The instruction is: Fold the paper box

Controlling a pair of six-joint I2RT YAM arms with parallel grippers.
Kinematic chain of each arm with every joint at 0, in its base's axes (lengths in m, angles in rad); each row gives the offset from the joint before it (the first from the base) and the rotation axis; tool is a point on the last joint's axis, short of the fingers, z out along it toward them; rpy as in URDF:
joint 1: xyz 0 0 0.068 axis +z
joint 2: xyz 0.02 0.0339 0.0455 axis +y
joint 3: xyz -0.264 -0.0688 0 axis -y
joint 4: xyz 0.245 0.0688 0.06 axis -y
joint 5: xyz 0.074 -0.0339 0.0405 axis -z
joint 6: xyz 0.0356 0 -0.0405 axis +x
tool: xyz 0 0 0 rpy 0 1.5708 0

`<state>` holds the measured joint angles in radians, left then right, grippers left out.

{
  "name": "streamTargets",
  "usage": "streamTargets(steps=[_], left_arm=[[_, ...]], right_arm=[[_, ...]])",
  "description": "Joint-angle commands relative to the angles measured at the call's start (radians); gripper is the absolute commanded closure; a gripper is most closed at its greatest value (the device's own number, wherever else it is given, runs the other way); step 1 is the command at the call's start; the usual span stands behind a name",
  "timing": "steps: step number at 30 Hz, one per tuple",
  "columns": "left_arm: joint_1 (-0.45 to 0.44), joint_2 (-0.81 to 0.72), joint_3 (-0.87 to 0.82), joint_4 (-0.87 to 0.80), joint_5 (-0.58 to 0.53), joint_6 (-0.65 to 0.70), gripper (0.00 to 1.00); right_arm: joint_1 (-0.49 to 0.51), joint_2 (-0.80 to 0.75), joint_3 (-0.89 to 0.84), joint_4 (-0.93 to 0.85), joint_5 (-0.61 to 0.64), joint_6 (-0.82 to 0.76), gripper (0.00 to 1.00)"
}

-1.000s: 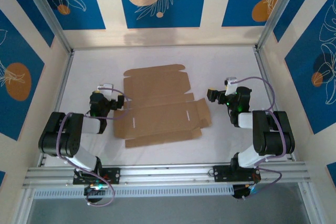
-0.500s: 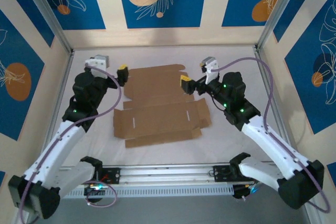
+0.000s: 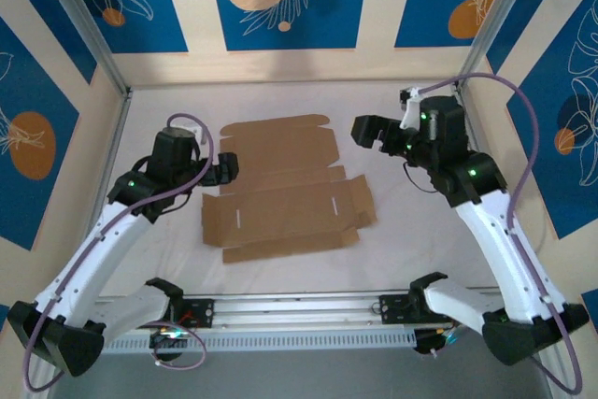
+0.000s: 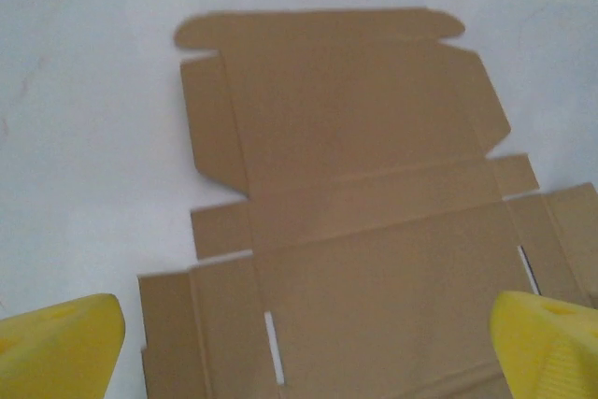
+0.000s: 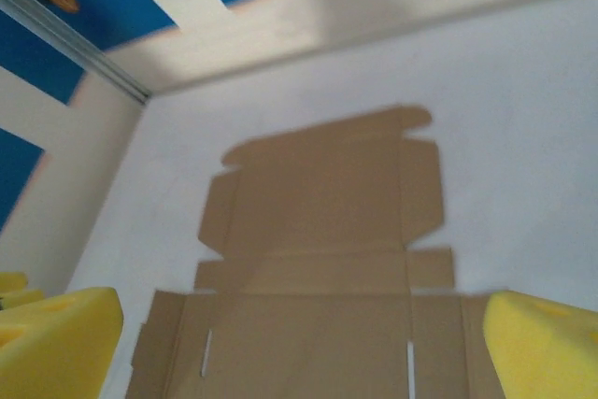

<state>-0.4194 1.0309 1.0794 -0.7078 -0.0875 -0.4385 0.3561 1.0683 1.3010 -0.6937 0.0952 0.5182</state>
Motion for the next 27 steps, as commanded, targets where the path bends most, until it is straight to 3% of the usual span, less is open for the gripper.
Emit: streamTargets(steps=[1, 5, 13, 20, 27], left_arm=[[0.029, 0.029, -0.050, -0.048, 0.117, -0.099, 0.00], [0.042, 0.010, -0.136, -0.029, 0.191, -0.169, 0.00], [0.048, -0.004, -0.313, 0.037, 0.310, -0.247, 0.00], [0.050, 0.008, -0.358, 0.088, 0.326, -0.277, 0.00], [0.057, 0.040, -0.301, 0.103, 0.334, -0.275, 0.00]], right_arm=[[-0.004, 0.069, -0.076, -0.085, -0.100, -0.011, 0.04], [-0.010, 0.248, -0.055, -0.157, -0.006, -0.112, 0.09], [-0.099, 0.653, 0.021, -0.167, -0.040, -0.203, 0.11], [-0.196, 0.782, -0.023, -0.107, -0.230, -0.216, 0.32], [-0.244, 0.799, -0.122, 0.010, -0.405, -0.178, 0.60]])
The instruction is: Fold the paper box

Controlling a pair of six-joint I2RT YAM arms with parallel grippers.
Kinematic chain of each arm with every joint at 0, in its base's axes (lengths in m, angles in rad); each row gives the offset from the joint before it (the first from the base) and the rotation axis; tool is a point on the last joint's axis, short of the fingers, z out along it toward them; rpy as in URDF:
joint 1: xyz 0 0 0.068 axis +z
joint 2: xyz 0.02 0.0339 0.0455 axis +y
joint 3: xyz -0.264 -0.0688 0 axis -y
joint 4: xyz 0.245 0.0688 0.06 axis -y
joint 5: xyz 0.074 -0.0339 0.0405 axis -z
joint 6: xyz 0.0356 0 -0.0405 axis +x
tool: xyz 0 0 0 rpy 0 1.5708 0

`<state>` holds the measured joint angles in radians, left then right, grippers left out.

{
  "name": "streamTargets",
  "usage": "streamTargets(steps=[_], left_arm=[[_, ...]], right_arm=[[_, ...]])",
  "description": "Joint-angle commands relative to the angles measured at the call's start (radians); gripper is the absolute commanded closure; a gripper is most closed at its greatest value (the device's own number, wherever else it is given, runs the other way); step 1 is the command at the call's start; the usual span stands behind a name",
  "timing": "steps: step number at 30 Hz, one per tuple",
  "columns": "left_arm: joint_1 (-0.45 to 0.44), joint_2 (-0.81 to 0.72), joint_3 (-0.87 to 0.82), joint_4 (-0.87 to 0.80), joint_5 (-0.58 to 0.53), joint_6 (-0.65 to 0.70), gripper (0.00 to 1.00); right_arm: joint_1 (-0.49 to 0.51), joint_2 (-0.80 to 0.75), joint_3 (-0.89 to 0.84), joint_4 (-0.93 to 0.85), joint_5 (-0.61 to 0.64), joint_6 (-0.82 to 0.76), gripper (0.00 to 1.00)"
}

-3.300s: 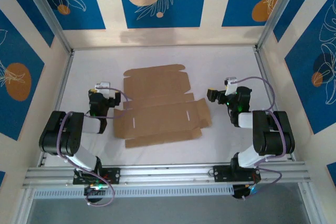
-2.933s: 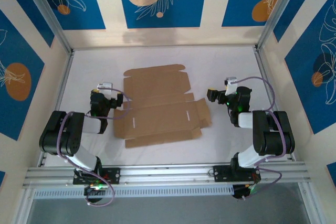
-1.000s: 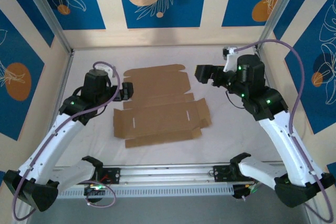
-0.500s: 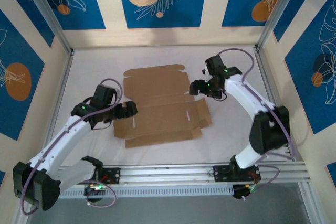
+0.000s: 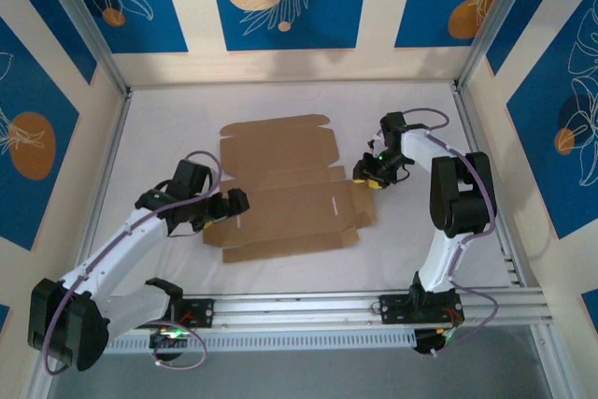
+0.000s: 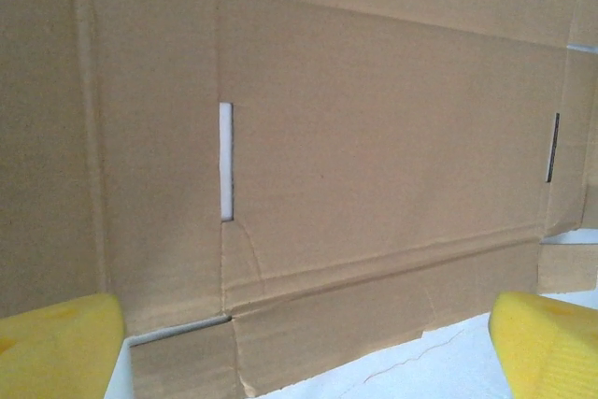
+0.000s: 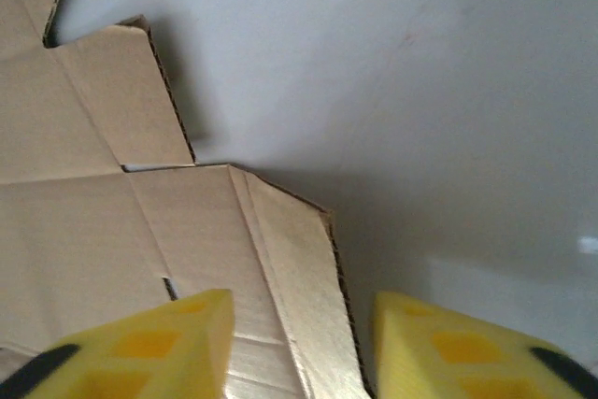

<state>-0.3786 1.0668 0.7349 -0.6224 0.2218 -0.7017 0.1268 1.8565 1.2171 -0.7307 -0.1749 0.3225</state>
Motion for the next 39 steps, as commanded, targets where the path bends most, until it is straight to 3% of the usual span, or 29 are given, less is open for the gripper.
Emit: streamTargets(steps=[1, 12, 17, 21, 25, 31, 39], left_arm=[[0.019, 0.003, 0.047, 0.019, 0.029, -0.013, 0.00], [0.055, -0.016, 0.058, 0.030, 0.053, -0.039, 0.00], [0.059, -0.024, 0.055, 0.030, 0.029, -0.058, 0.00], [0.061, -0.031, 0.027, 0.058, -0.014, -0.128, 0.00], [0.063, -0.016, -0.030, 0.164, -0.046, -0.259, 0.01], [0.061, 0.079, -0.135, 0.433, -0.047, -0.485, 0.05], [0.060, 0.237, -0.200, 0.783, -0.062, -0.613, 0.08]], right_arm=[[-0.025, 0.009, -0.053, 0.064, -0.152, 0.027, 0.64], [-0.082, -0.120, -0.291, 0.402, -0.280, 0.243, 0.90], [-0.088, -0.213, -0.432, 0.577, -0.209, 0.440, 0.96], [-0.083, -0.333, -0.617, 0.783, -0.126, 0.720, 0.96], [-0.007, -0.450, -0.727, 0.867, -0.032, 0.924, 0.95], [0.089, -0.593, -0.748, 0.796, 0.062, 1.001, 0.95], [0.105, -0.748, -0.841, 0.825, 0.085, 1.090, 0.94]])
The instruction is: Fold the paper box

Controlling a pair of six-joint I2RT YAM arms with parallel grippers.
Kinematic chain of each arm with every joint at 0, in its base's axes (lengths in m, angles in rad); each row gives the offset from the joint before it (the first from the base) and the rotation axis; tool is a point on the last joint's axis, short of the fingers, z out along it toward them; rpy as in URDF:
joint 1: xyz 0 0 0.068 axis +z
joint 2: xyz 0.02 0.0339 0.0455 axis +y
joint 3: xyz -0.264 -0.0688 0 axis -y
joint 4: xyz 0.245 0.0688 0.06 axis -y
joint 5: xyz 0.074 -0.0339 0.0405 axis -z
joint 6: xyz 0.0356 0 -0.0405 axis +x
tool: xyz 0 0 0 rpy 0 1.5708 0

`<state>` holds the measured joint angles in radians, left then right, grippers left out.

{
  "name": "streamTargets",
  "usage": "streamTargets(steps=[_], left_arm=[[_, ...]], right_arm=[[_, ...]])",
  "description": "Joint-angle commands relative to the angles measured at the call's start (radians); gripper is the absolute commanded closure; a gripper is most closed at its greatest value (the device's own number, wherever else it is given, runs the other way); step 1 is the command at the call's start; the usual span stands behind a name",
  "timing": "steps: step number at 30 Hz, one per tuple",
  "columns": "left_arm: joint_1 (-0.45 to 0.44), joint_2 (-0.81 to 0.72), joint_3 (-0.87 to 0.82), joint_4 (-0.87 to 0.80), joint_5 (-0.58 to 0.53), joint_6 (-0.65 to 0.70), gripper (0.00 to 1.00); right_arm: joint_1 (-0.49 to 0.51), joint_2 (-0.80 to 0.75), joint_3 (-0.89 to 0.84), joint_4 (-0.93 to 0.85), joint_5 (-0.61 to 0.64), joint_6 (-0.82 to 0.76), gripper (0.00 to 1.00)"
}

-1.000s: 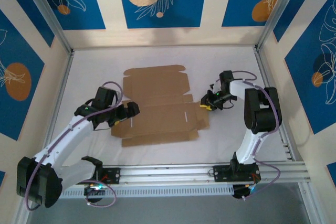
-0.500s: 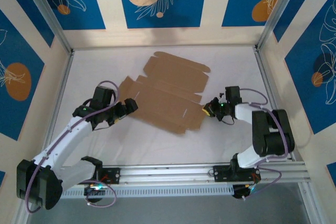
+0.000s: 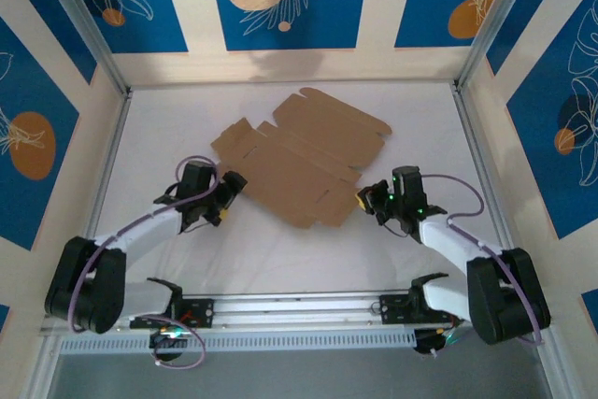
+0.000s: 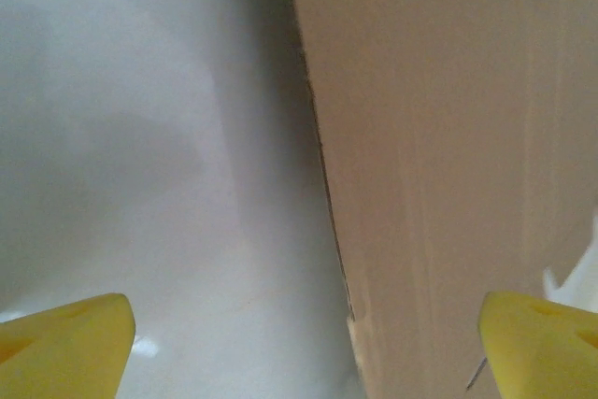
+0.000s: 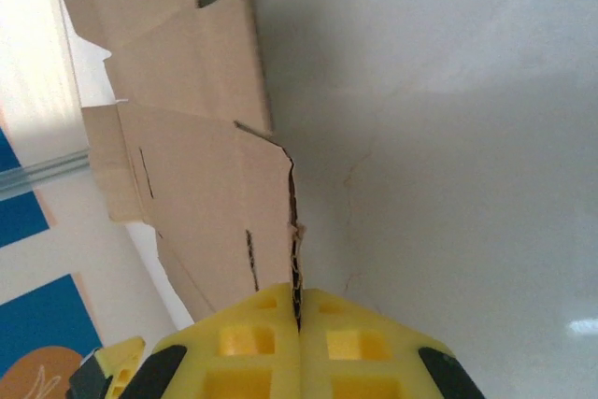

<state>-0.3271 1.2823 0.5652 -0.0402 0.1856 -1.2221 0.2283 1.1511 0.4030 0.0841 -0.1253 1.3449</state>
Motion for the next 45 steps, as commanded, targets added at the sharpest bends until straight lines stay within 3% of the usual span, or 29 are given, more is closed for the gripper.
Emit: streamTargets(steps=[1, 11, 17, 22, 23, 25, 26, 27, 28, 34, 36, 40, 45], left_arm=[[0.006, 0.034, -0.044, 0.236, -0.032, -0.113, 0.10], [-0.023, 0.222, -0.086, 0.573, -0.033, -0.242, 0.30], [-0.027, 0.323, -0.080, 0.755, 0.008, -0.279, 0.66], [-0.027, 0.274, -0.053, 0.678, -0.009, -0.233, 0.87], [-0.027, 0.255, -0.038, 0.635, -0.016, -0.208, 0.89], [-0.026, 0.216, -0.001, 0.537, -0.031, -0.153, 0.91], [-0.021, 0.200, 0.033, 0.479, -0.034, -0.109, 0.93], [-0.010, 0.188, 0.078, 0.396, -0.030, -0.056, 0.93], [0.001, 0.183, 0.123, 0.343, -0.022, 0.006, 0.94], [0.033, 0.298, 0.573, -0.098, 0.205, 0.503, 0.94], [0.025, 0.342, 0.715, -0.279, 0.219, 0.653, 0.94], [0.016, 0.345, 0.852, -0.444, 0.225, 0.890, 0.94], [-0.042, 0.366, 1.043, -0.626, 0.215, 1.143, 0.89]], right_arm=[[0.006, -0.054, -0.033, 0.016, 0.038, 0.079, 0.94], [0.067, -0.074, -0.064, 0.101, 0.039, 0.158, 0.94], [0.096, -0.100, -0.047, 0.053, 0.053, 0.165, 0.95], [0.112, -0.141, -0.061, 0.000, 0.093, 0.162, 0.95], [0.112, -0.140, -0.051, -0.023, 0.093, 0.151, 0.88], [0.111, -0.140, -0.015, -0.103, 0.091, 0.107, 0.55], [0.111, -0.145, 0.009, -0.157, 0.091, 0.073, 0.37], [0.113, -0.156, 0.035, -0.225, 0.102, 0.044, 0.11], [0.113, -0.170, 0.057, -0.286, 0.113, 0.024, 0.00], [0.101, -0.297, 0.258, -0.652, 0.265, -0.237, 0.01], [0.088, -0.300, 0.348, -0.670, 0.269, -0.440, 0.01], [0.067, -0.214, 0.548, -0.728, 0.270, -0.821, 0.02], [0.064, -0.104, 0.719, -0.705, 0.234, -1.051, 0.03]])
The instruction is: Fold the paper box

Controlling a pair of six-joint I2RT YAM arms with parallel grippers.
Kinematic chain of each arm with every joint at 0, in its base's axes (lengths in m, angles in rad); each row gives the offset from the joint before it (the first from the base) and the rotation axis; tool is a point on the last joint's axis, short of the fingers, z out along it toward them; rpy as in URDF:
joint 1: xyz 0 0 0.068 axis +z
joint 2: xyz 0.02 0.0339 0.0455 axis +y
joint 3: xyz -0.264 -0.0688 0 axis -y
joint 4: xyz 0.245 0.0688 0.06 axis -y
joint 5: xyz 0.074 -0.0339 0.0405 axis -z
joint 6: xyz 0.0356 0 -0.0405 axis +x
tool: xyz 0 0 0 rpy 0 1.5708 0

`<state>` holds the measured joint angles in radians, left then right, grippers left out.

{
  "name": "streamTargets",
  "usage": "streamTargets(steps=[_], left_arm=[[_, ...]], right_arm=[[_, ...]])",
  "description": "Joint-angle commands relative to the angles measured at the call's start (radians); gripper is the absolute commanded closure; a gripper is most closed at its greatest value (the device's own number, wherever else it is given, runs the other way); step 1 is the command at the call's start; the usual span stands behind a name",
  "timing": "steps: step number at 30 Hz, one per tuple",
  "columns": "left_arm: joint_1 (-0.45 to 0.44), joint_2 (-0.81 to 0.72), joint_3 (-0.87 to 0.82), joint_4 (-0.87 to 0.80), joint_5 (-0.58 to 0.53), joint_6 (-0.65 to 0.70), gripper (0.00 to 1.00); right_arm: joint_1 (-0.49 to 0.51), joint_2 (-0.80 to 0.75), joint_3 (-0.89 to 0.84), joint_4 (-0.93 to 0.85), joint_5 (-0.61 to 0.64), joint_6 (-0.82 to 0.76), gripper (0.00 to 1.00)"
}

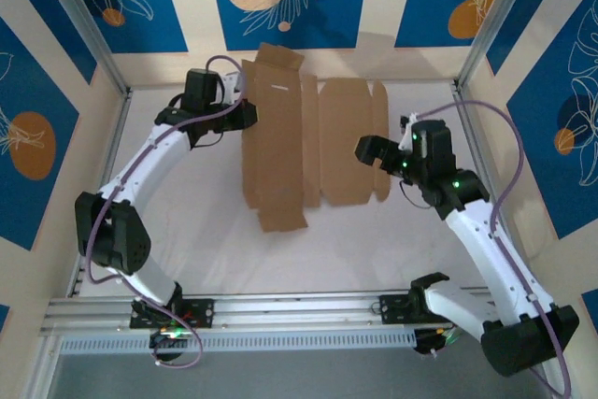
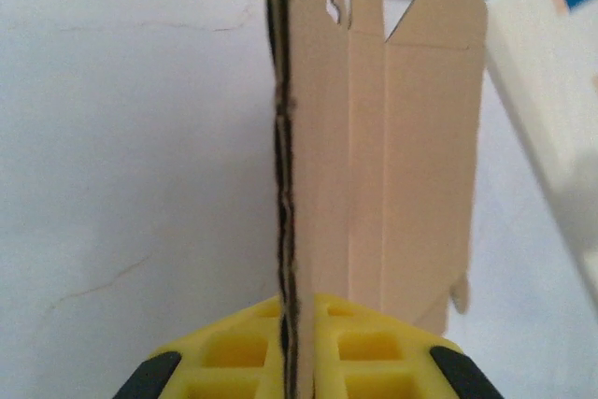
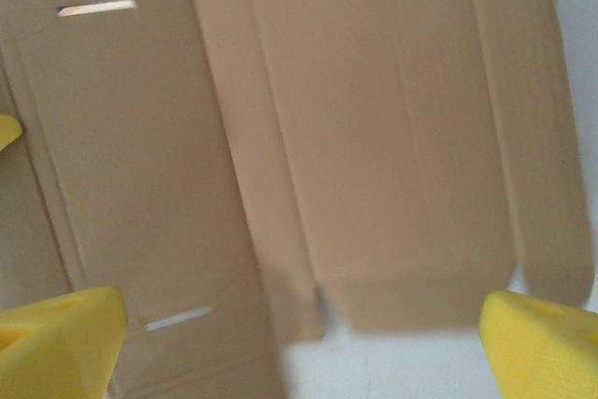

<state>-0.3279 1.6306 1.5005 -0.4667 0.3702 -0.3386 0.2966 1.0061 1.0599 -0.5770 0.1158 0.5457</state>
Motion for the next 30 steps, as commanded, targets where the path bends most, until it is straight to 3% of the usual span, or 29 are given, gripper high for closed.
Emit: streamTargets(steps=[1, 4, 7, 9, 10, 12, 15, 22, 27, 30], left_arm=[[-0.064, 0.028, 0.157, -0.249, 0.009, 0.318, 0.89], [-0.126, 0.023, 0.221, -0.298, -0.082, 0.454, 0.89], [-0.176, -0.023, 0.181, -0.229, -0.172, 0.629, 0.92], [-0.218, -0.051, 0.136, -0.158, -0.296, 0.781, 0.96], [-0.236, -0.052, 0.131, -0.125, -0.362, 0.836, 1.00], [-0.248, -0.019, 0.183, -0.140, -0.409, 0.910, 1.00], [-0.260, 0.064, 0.301, -0.193, -0.504, 0.978, 0.99], [-0.303, 0.193, 0.386, -0.099, -0.697, 1.212, 1.00], [-0.369, 0.267, 0.361, -0.009, -0.811, 1.352, 1.00], [-0.390, 0.264, 0.311, 0.043, -0.780, 1.351, 1.00]], right_arm=[[-0.006, 0.072, 0.095, -0.038, 0.003, -0.290, 0.03], [-0.006, 0.170, 0.192, -0.027, -0.027, -0.426, 0.03], [0.008, 0.240, 0.264, -0.017, -0.040, -0.579, 0.00], [0.008, 0.275, 0.302, 0.000, -0.012, -0.640, 0.01], [0.009, 0.295, 0.322, 0.006, 0.009, -0.667, 0.02], [0.025, 0.325, 0.355, 0.011, 0.044, -0.745, 0.17], [0.043, 0.311, 0.331, 0.092, 0.126, -0.793, 0.17], [-0.020, 0.222, 0.213, 0.245, -0.042, -0.680, 0.14], [-0.100, 0.215, 0.248, 0.150, -0.225, -0.327, 0.21], [-0.146, 0.207, 0.241, 0.131, -0.334, -0.138, 0.26]])
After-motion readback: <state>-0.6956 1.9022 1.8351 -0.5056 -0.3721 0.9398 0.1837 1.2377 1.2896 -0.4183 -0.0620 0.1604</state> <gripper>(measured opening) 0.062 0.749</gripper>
